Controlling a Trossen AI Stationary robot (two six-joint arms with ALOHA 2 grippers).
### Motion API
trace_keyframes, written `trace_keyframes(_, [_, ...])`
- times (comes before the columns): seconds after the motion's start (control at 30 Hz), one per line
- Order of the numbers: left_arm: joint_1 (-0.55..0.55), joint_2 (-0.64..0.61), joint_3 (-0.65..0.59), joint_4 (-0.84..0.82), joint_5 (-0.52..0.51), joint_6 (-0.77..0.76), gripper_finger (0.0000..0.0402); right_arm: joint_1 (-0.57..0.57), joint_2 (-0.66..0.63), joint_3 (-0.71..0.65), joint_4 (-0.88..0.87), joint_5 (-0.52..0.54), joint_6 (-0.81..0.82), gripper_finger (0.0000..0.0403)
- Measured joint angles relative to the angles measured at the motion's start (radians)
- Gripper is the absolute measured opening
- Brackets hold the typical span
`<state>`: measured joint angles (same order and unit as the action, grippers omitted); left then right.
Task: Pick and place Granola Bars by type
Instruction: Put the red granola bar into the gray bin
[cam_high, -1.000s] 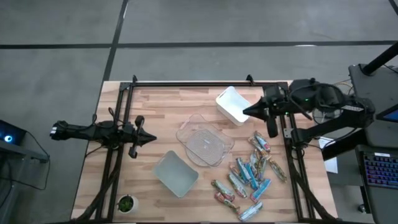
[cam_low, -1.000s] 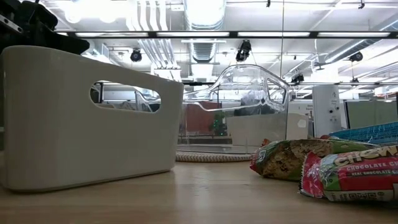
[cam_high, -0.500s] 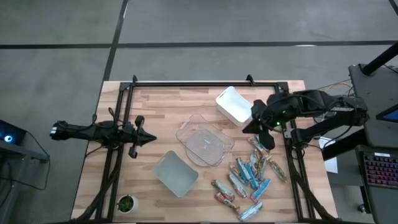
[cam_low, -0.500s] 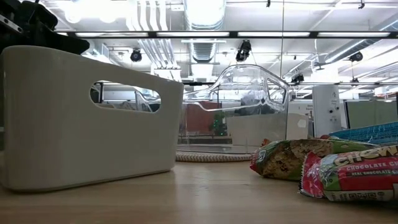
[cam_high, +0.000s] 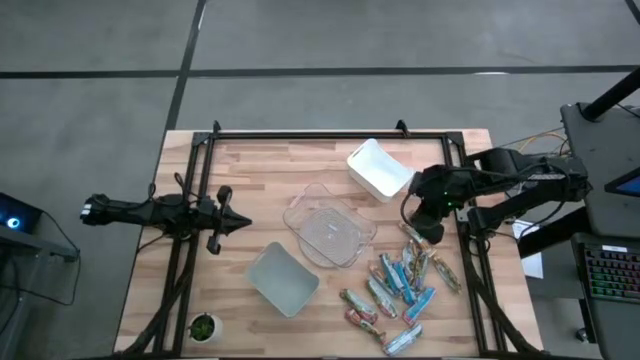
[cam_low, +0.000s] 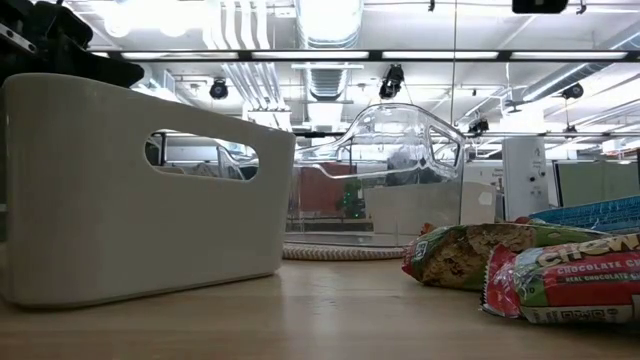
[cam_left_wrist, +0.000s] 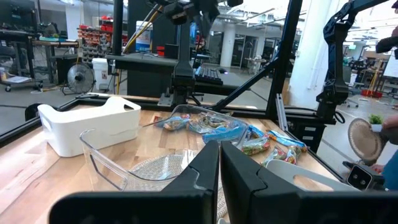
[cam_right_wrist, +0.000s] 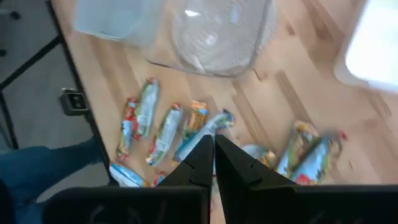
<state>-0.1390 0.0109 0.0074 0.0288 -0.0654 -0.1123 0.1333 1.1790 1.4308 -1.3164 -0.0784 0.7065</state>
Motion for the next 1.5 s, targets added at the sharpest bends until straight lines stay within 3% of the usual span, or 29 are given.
trace_keyframes(0.47, [0.000,0.000,0.000,0.000,0.000,0.000,0.0000,0.000,-0.012,-0.199,-0.012,0.004,0.191,0.0008])
trace_keyframes(0.73, [0.000,0.000,0.000,0.000,0.000,0.000,0.0000,-0.001,-0.050,-0.313,0.007,0.112,0.299,0.0009])
trace_keyframes(0.97, [0.000,0.000,0.000,0.000,0.000,0.000,0.0000,0.000,-0.131,-0.409,0.070,0.132,0.369,0.0017])
trace_keyframes(1.13, [0.000,0.000,0.000,0.000,0.000,0.000,0.0000,-0.001,-0.159,-0.445,0.070,0.126,0.360,0.0060])
trace_keyframes(1.5, [0.000,0.000,0.000,0.000,0.000,0.000,0.0000,-0.001,-0.155,-0.504,0.068,0.123,0.305,0.0208])
